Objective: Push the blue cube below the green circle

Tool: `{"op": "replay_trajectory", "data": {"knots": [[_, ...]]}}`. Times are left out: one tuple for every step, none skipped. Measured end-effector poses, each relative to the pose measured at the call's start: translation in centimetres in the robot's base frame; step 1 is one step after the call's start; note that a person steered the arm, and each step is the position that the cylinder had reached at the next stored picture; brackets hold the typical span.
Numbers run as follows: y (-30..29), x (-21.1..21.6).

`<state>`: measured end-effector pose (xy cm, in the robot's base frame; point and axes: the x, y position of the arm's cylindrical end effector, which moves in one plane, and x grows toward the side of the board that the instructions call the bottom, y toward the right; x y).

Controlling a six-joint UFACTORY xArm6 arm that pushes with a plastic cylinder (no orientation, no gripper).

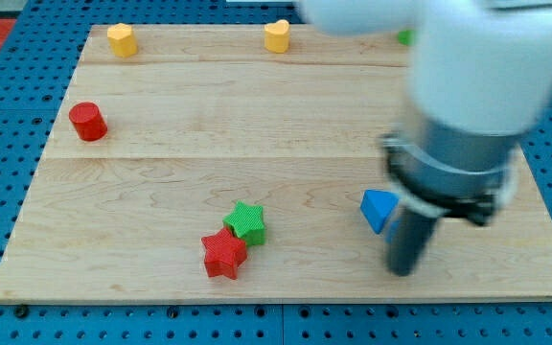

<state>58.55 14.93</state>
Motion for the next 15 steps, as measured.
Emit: {"op": "replay_trajectory", "data": {"knots": [[-1.1, -3.1], [-2.6, -7.5], [4.7, -10.8], [4.7, -9.1], [7.0, -8.4], [8.4, -14.1], [7.9, -19.0], [8.4, -13.2], [15.6, -12.4], [19.5, -16.8], [14.5, -20.9], [11.8, -19.7], [9.6, -19.8], [11.0, -21.1], [11.1, -21.2]]}}
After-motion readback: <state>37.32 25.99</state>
